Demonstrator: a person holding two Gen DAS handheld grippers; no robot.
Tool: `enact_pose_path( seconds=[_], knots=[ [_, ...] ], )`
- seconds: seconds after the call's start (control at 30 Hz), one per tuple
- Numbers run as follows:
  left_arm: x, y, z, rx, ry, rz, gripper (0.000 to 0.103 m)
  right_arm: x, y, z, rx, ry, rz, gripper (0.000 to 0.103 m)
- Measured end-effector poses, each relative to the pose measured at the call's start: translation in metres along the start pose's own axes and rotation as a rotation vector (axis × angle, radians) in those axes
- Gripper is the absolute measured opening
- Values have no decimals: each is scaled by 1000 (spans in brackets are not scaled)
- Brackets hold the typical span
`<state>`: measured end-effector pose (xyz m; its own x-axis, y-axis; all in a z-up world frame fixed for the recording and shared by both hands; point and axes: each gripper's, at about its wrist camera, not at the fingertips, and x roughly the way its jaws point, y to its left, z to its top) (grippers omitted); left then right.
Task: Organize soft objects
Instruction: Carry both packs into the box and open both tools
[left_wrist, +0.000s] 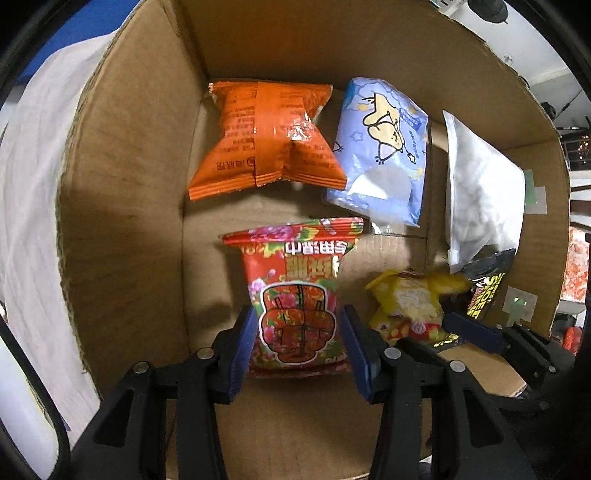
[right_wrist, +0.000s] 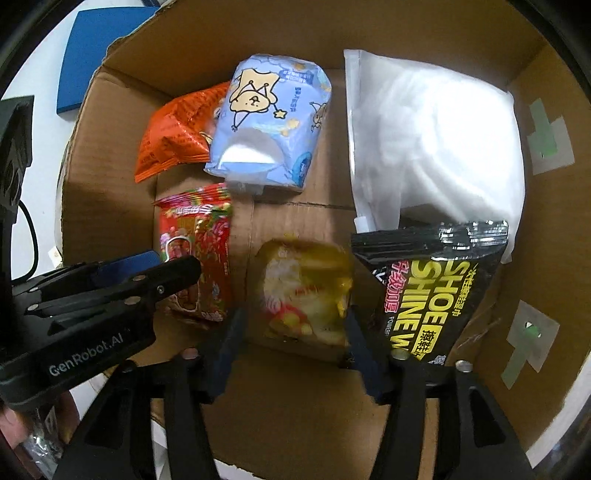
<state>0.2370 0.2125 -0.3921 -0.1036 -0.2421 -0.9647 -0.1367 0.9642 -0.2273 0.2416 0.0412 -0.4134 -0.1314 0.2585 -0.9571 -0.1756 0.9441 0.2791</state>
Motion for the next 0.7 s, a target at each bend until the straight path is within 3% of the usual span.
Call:
enact_pose_path(
  seconds=[0.03, 0.27, 0.47, 0.57, 0.63, 0.7],
  knots=[
    [0, 1, 0, -3, 0, 0, 44, 1, 1, 1, 0, -4, -2, 72],
    [-13, 0, -14, 1, -38, 27, 50, -12, 2, 2, -4, -35, -45, 81],
    [-38, -11, -31, 16, -107, 48, 52, -35, -6, -7, 9, -81, -105, 82],
    [-53, -17, -44, 27, -152, 56, 59, -48, -11, -13, 19, -106, -126, 84],
    [-61, -21, -56, 31, -180, 79, 85, -57, -16, -17, 27, -130, -153, 94],
    [-73, -21, -62, 39, -214, 101, 91, -66, -21, -24, 36, -150, -166, 102]
  ],
)
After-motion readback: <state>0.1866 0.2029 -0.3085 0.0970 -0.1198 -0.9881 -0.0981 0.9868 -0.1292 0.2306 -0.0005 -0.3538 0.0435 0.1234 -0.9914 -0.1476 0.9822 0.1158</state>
